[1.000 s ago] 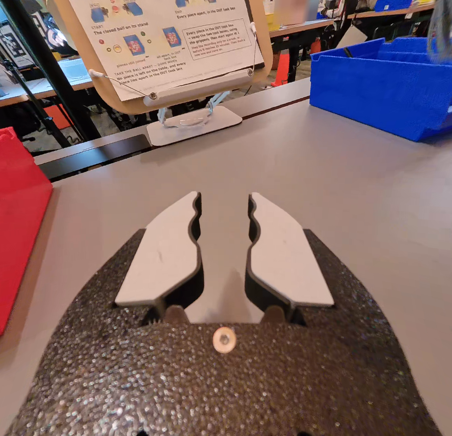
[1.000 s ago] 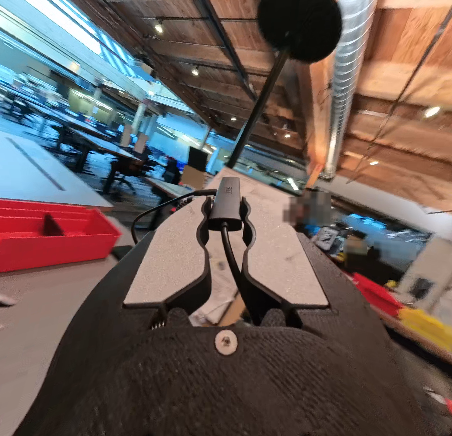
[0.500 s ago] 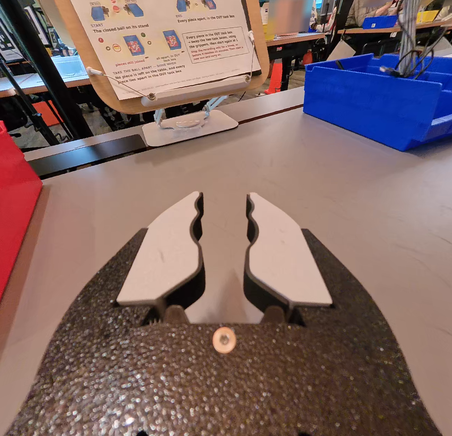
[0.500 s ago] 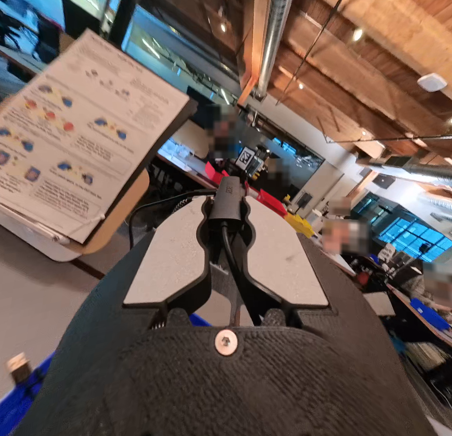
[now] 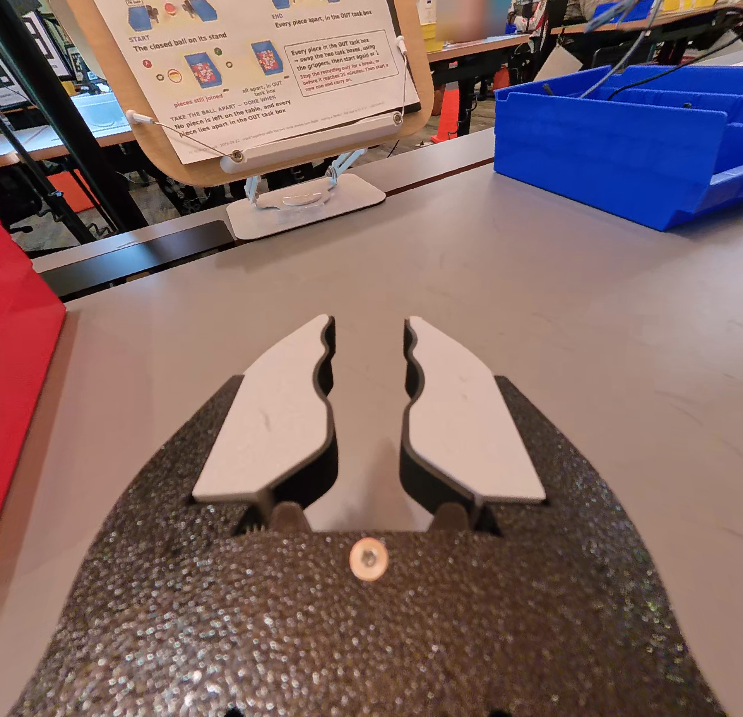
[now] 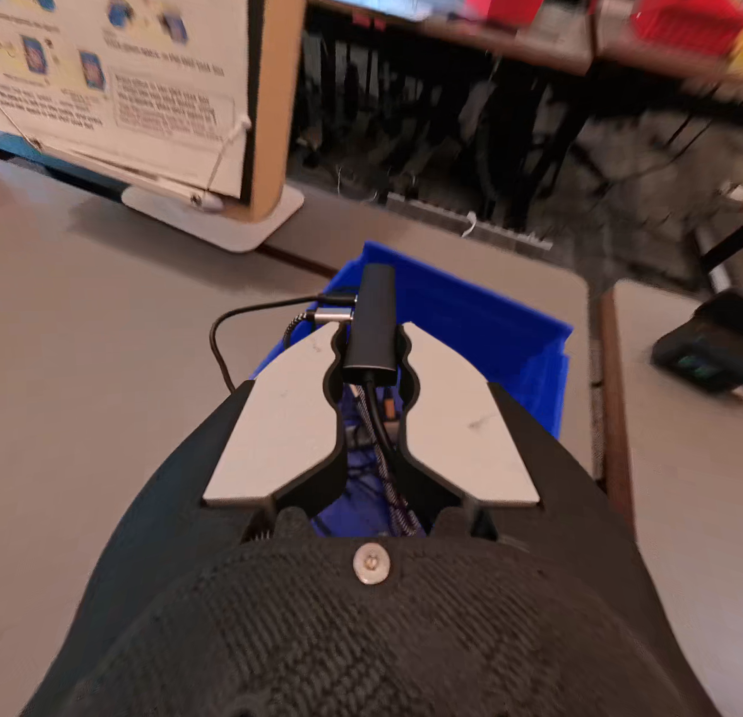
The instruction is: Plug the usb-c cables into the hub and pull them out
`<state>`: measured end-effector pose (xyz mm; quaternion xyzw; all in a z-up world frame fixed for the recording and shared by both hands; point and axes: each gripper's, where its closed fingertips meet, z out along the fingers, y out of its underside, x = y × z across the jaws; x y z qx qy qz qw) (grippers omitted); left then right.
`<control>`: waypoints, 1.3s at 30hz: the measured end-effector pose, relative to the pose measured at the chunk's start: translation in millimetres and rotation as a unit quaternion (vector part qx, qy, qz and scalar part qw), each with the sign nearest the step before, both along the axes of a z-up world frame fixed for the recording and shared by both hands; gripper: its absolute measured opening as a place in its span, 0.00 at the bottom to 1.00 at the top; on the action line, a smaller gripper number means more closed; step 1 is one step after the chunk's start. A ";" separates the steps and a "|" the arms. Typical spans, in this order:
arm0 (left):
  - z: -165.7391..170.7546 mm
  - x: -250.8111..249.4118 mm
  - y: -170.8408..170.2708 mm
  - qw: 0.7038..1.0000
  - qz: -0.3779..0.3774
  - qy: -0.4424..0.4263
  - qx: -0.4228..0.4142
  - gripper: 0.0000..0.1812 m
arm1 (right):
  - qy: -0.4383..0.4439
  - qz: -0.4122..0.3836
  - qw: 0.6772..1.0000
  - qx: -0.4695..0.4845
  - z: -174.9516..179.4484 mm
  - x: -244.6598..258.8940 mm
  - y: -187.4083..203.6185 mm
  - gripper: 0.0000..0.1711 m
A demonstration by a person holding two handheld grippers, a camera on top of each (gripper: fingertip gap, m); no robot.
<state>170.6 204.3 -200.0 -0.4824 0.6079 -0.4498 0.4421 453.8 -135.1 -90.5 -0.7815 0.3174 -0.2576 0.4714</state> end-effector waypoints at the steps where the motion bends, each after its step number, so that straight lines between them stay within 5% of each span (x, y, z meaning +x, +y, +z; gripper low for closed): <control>1: -0.2 0.0 -0.2 1.000 0.000 0.000 0.001 0.17 | 0.024 -0.001 1.000 0.001 -12.6 0.6 -3.1 0.14; 4: -0.9 0.3 -1.1 1.000 -0.002 0.002 0.005 0.17 | 0.105 0.024 0.994 -0.023 -47.3 -6.9 -11.7 0.16; 8: -3.3 0.9 -4.6 1.000 -0.006 0.009 0.020 0.17 | 0.130 0.031 0.990 -0.038 -53.9 -16.8 -31.1 0.34; 15: -11.2 1.5 -29.0 0.998 -0.037 0.042 0.033 0.20 | 0.026 -0.002 1.000 0.014 -20.8 -79.4 -72.1 0.46; 23: 6.6 34.5 -171.2 0.986 -0.141 0.082 -0.033 0.29 | -0.022 -0.169 0.985 0.020 -69.7 -107.2 -145.2 0.59; 29: 15.6 92.3 -282.6 0.973 -0.188 0.135 -0.019 0.39 | -0.037 -0.210 0.975 0.066 -62.6 -96.4 -170.3 0.60; 39: -23.9 187.1 -314.1 0.978 -0.044 0.201 -0.030 0.38 | -0.050 -0.250 0.957 0.138 -52.3 -97.3 -210.7 0.56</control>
